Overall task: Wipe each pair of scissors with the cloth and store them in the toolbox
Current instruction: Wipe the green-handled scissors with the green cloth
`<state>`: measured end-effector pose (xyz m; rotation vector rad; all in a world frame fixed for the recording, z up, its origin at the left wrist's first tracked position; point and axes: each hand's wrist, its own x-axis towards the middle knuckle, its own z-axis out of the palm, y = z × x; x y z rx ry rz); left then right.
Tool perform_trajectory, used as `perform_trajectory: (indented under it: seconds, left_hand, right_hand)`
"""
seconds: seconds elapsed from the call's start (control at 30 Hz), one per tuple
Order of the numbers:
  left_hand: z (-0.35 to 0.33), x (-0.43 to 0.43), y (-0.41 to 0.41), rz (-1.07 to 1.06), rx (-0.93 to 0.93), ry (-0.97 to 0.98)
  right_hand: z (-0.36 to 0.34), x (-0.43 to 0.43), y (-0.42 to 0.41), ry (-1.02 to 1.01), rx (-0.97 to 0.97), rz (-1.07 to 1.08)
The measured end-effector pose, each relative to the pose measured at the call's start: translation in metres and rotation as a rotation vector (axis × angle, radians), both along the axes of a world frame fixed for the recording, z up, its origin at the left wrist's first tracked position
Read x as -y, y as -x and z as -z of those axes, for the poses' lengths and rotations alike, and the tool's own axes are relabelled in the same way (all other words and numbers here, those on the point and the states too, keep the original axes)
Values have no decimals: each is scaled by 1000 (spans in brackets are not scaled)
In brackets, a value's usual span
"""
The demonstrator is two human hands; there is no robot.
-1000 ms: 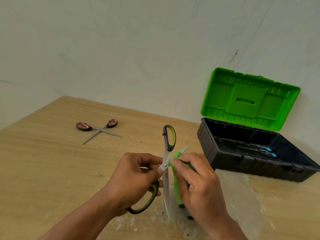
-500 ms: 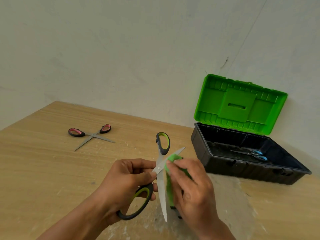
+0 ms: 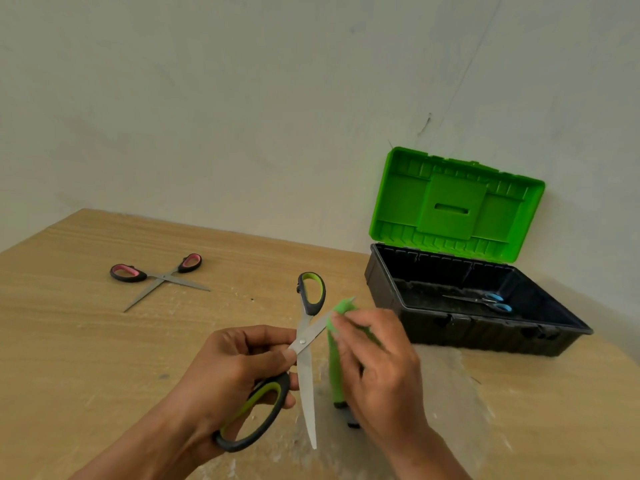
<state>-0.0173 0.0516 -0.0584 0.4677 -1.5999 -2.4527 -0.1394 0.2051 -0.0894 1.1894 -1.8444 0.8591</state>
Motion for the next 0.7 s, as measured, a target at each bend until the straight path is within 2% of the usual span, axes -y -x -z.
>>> perform_trajectory:
  seconds: [0.1, 0.2, 0.27, 0.4, 0.47, 0.6, 0.7]
  left_hand:
    - [0, 5, -1, -17, -9, 39]
    - [-1, 3, -2, -26, 8, 129]
    - [-3, -2, -4, -34, 16, 199]
    - [-6, -3, -4, -97, 10, 336]
    - [-6, 1, -3, -124, 9, 370]
    - [-2, 10, 0, -159, 25, 424]
    - [2, 17, 3, -220, 21, 444]
  right_hand:
    - [1, 5, -8, -60, -18, -82]
    - [-7, -4, 11, 38, 110, 1]
    - [-12, -14, 19, 126, 302, 6]
    - [-20, -18, 17, 337, 928, -67]
    - [-22, -17, 18, 390, 1168, -146]
    - [-25, -17, 15, 447, 1513, -287]
    - [-28, -18, 13, 461, 1634, -407]
